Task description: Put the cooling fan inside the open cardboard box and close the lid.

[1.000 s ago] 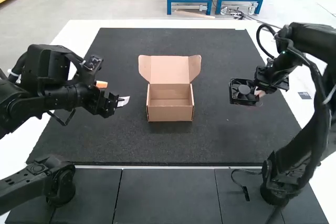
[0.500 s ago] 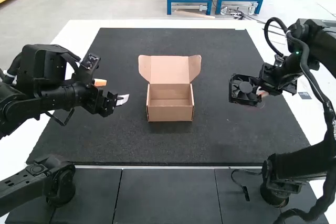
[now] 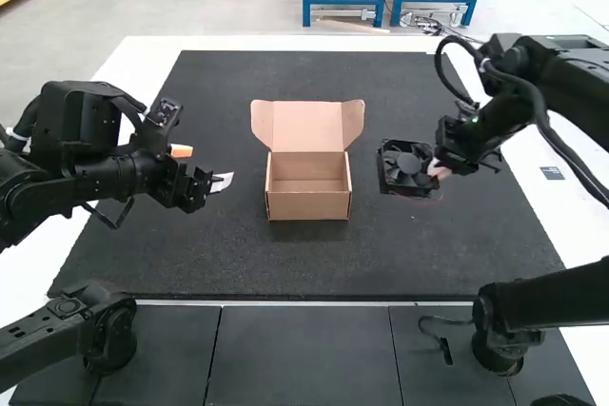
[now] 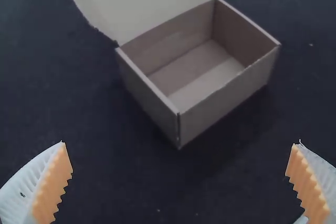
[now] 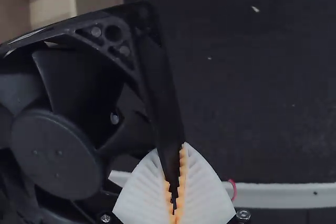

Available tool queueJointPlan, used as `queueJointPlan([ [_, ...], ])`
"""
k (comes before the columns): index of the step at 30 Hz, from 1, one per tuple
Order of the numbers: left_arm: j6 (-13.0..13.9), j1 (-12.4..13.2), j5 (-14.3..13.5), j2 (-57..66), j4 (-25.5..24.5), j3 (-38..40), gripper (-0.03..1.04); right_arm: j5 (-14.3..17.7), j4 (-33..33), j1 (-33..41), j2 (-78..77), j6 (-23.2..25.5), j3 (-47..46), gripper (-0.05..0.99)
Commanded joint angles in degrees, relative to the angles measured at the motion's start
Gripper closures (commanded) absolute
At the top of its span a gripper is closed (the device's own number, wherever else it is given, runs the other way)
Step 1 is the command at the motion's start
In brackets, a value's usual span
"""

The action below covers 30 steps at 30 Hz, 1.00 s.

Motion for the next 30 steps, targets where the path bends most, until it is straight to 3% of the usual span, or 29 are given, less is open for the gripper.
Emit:
queueJointPlan([
  [1,0.43,-0.25,-0.82,-0.64,0.48,0.42,0.04,-1.80,1.52,3.97,-0.90,4.26,0.96,0.95],
  [18,0.51,-0.33,-1.25,-0.82,1.54,-0.02,0.04,-1.62,8.20,16.63,3.49,8.48,0.44,0.95],
  [22,0.51,-0.42,-1.25,-0.99,1.97,-0.11,0.04,-0.92,9.70,19.35,5.60,8.48,0.70,0.95],
  [25,0.51,-0.33,-1.25,-0.99,2.59,-0.02,0.04,1.45,10.75,21.64,7.10,9.44,1.49,0.95],
  [30,0.51,-0.33,-1.25,-0.99,3.47,-0.11,0.04,1.45,11.54,24.54,9.65,11.11,2.81,0.95],
])
